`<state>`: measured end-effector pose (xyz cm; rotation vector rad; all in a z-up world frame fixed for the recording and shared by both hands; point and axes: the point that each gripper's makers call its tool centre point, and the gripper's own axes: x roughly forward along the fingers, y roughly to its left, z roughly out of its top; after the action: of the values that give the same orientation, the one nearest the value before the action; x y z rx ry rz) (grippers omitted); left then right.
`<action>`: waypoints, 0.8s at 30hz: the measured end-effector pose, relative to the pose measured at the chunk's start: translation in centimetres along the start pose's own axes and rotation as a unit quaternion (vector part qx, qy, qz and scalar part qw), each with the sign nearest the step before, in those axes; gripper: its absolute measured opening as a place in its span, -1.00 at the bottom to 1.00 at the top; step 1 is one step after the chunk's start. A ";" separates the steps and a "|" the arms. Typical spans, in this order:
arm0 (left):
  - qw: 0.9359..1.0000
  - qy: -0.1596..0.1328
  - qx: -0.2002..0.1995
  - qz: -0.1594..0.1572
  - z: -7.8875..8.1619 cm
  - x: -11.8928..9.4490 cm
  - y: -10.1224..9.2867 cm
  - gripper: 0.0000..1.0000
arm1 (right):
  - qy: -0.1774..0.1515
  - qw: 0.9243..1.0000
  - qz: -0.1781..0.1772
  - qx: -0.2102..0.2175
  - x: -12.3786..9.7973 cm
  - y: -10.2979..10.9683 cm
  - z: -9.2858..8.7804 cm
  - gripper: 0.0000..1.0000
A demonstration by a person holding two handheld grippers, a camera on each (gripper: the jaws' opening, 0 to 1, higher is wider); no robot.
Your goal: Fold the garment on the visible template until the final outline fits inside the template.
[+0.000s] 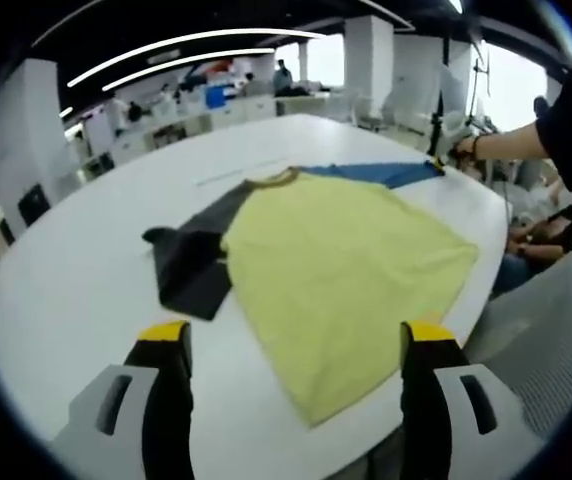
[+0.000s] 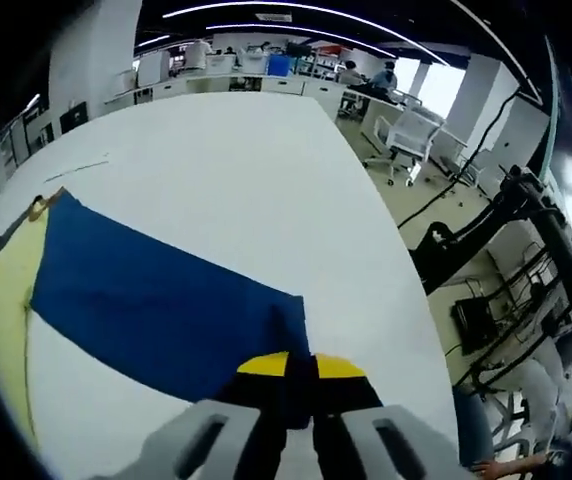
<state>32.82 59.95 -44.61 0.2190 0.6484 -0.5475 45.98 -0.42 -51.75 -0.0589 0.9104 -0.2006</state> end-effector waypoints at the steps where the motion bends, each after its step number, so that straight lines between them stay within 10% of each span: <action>1: 1.000 0.000 -0.001 0.001 0.0 0.0 0.0 0.64 | -0.005 1.000 0.001 0.007 -0.2 -0.2 0.2 -0.70; 24: 1.000 0.003 0.009 -0.004 0.4 -0.2 -0.6 0.61 | 0.008 0.995 0.041 0.093 3.6 -2.5 -0.6 -1.00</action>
<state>32.53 59.44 -44.19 0.2356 0.6509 -0.5601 47.27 -3.60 -54.62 0.1526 0.9051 -0.2084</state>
